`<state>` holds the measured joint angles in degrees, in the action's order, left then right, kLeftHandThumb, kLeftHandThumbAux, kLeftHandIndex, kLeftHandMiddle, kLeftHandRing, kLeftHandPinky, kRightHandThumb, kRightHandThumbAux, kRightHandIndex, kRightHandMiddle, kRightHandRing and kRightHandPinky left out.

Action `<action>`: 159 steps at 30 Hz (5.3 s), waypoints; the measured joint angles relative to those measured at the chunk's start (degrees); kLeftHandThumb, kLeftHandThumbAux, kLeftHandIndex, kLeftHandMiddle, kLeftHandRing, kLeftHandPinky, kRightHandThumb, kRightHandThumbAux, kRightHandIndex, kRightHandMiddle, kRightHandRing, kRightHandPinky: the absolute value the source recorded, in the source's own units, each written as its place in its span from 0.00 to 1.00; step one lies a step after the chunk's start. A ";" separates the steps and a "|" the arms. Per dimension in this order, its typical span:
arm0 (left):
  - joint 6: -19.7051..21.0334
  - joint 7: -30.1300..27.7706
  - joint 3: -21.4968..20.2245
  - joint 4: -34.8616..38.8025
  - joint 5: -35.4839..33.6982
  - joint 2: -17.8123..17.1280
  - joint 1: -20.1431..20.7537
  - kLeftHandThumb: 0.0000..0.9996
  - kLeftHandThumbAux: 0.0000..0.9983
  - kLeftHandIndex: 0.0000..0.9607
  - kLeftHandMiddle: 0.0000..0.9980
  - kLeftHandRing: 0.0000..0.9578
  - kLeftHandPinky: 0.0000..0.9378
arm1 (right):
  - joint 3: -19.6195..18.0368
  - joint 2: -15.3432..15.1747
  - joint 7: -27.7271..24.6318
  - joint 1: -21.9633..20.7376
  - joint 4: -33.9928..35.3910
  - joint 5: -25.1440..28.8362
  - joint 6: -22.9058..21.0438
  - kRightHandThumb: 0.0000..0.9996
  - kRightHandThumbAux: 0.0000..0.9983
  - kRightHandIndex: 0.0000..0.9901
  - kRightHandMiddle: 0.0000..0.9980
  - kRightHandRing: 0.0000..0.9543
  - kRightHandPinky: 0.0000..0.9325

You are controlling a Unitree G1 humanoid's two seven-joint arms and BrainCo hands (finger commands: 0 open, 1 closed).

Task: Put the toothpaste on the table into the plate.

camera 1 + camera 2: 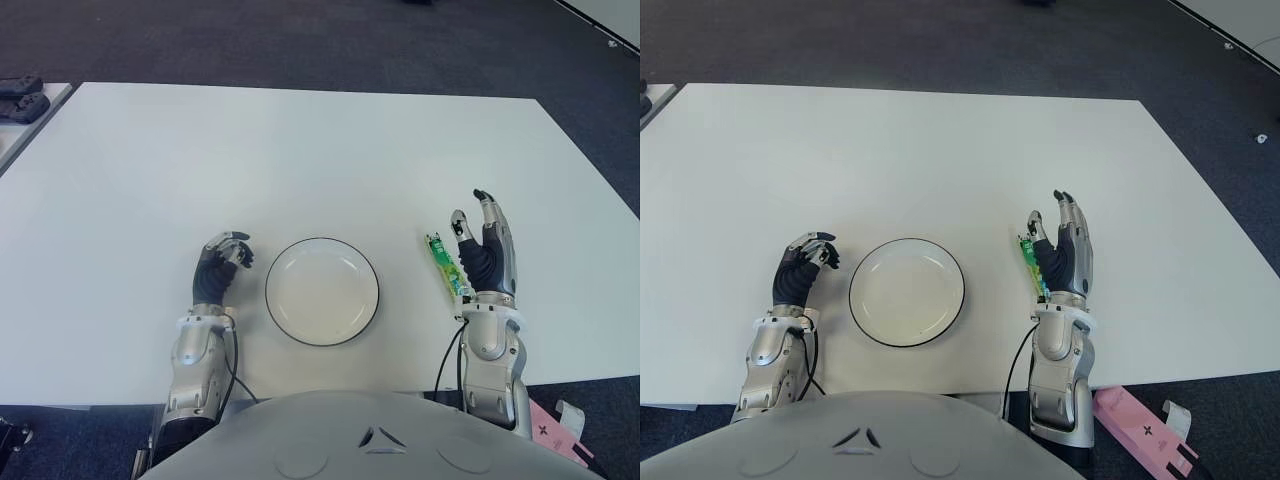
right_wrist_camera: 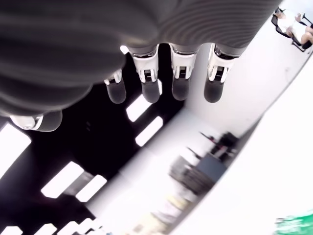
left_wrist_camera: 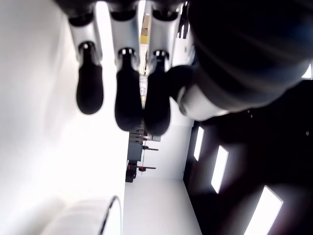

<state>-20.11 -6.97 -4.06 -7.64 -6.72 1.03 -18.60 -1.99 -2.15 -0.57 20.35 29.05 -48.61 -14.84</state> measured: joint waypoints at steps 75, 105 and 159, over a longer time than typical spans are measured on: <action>0.79 2.12 0.43 3.26 0.75 0.31 -3.91 0.71 0.72 0.46 0.64 0.65 0.65 | 19.00 -10.85 -2.31 -13.09 -31.28 -19.20 -27.72 0.53 0.12 0.00 0.00 0.00 0.00; 1.46 2.88 -0.10 4.45 0.56 0.87 -4.89 0.71 0.72 0.46 0.64 0.65 0.66 | 24.58 -12.00 12.19 -18.46 -44.19 -20.32 -29.58 0.63 0.25 0.00 0.00 0.00 0.00; 4.41 3.30 -2.17 6.48 0.44 1.00 -4.84 0.71 0.72 0.46 0.65 0.66 0.66 | 11.60 -9.20 30.74 -13.02 -39.21 -1.29 -13.02 1.00 0.66 0.42 0.52 0.71 0.56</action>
<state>-15.70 -3.67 -6.23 -1.17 -6.27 2.02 -23.44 9.61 -11.35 30.17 7.33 -10.15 -49.90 -27.86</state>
